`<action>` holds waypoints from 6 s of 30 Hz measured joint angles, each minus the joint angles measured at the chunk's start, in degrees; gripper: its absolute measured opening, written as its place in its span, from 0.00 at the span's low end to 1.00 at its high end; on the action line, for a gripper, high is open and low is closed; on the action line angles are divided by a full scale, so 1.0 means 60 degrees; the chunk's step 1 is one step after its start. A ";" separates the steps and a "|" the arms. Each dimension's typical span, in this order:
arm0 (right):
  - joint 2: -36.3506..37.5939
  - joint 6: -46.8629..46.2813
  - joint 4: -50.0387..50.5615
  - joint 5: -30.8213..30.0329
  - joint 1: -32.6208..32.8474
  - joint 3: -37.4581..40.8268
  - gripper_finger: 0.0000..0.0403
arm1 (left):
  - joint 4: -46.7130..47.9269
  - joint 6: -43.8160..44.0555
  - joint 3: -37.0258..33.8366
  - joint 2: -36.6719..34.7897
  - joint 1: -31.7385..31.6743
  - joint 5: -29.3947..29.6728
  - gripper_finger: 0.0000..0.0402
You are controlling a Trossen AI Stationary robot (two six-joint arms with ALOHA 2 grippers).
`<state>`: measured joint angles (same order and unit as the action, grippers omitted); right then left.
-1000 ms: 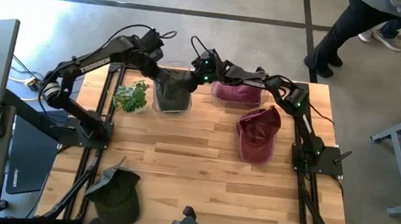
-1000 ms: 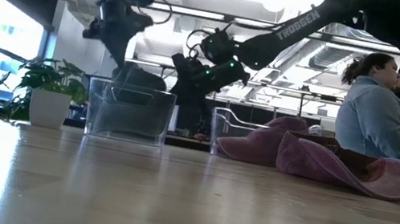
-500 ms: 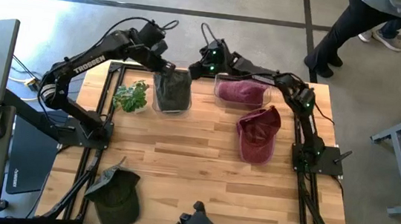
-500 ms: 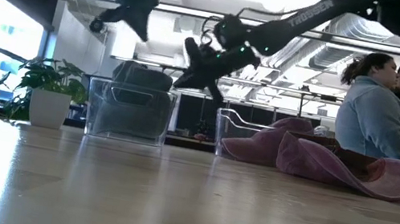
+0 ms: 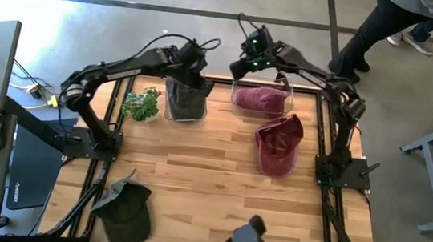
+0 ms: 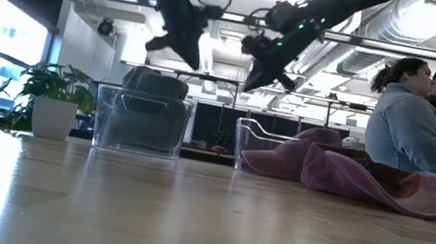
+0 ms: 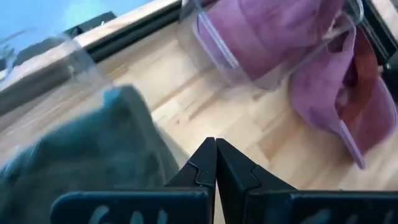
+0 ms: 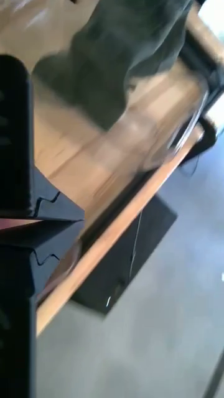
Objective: Pick & Place hat
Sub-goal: Put the right black cap into the left transparent bin
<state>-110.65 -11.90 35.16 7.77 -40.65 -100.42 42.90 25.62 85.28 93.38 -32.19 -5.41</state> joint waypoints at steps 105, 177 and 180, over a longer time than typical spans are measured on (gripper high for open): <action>0.2263 0.1813 0.2608 -0.1624 -0.0036 0.0011 0.00 | 0.1496 -0.0347 0.2106 0.2812 -0.0068 -0.0024 0.00; 0.2561 0.2240 0.2197 -0.1286 -0.0119 0.0000 0.00 | 0.7498 0.0553 0.1131 0.1304 -0.1083 0.3291 0.00; 0.2561 0.2243 0.2178 -0.1228 -0.0119 0.0000 0.00 | 0.5728 0.0557 0.0207 0.1296 -0.1074 0.3035 0.00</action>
<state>-95.29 1.56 48.22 0.40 -41.36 -100.42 77.27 28.96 86.52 101.16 -38.63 12.80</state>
